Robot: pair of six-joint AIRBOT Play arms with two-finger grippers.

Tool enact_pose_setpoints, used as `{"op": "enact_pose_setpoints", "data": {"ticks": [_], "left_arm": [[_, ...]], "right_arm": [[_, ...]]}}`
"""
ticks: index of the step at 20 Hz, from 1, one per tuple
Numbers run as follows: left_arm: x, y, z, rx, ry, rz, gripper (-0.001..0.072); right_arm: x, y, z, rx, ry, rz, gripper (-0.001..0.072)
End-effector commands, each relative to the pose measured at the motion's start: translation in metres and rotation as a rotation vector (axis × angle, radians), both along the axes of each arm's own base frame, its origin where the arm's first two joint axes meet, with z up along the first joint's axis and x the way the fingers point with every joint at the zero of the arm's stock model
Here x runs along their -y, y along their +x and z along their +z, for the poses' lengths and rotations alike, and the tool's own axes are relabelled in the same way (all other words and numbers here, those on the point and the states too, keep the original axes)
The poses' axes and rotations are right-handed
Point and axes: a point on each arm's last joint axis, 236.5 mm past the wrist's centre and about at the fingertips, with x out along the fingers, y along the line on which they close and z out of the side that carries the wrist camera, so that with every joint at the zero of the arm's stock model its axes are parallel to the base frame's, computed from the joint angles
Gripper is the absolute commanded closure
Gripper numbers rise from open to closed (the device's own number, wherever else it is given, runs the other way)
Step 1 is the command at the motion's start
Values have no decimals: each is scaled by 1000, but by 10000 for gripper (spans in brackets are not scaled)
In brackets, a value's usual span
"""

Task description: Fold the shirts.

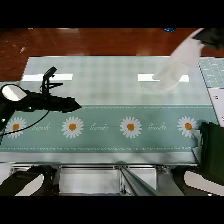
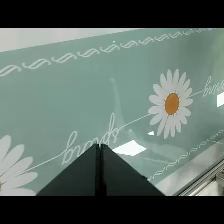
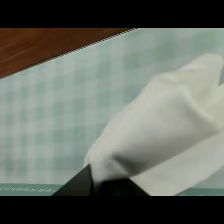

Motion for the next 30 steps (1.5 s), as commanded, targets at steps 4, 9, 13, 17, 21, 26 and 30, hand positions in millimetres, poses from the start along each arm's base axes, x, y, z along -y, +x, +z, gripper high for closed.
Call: {"op": "enact_pose_setpoints", "data": {"ticks": [4, 9, 13, 17, 21, 26, 30], "left_arm": [[35, -3, 3, 72, 4, -67, 687], [34, 2, 4, 91, 6, -51, 687], [33, 7, 5, 104, 7, -39, 687], [33, 8, 5, 107, 8, -34, 687], [31, 13, 5, 122, 13, -23, 687], [-12, 61, 22, 266, 97, 102, 687], [-51, 128, 152, 523, 19, 260, 688]], "right_arm": [[117, -117, -11, -262, -151, -294, 691], [181, -239, -44, -504, -343, -588, 691], [221, -370, -61, -765, -514, -937, 689], [199, -414, -112, -910, -378, -1028, 688], [190, -434, -156, -1042, -331, -1032, 291], [247, -298, -115, -381, -319, -1008, 687], [151, -92, 19, 357, 65, -485, 690]]}}
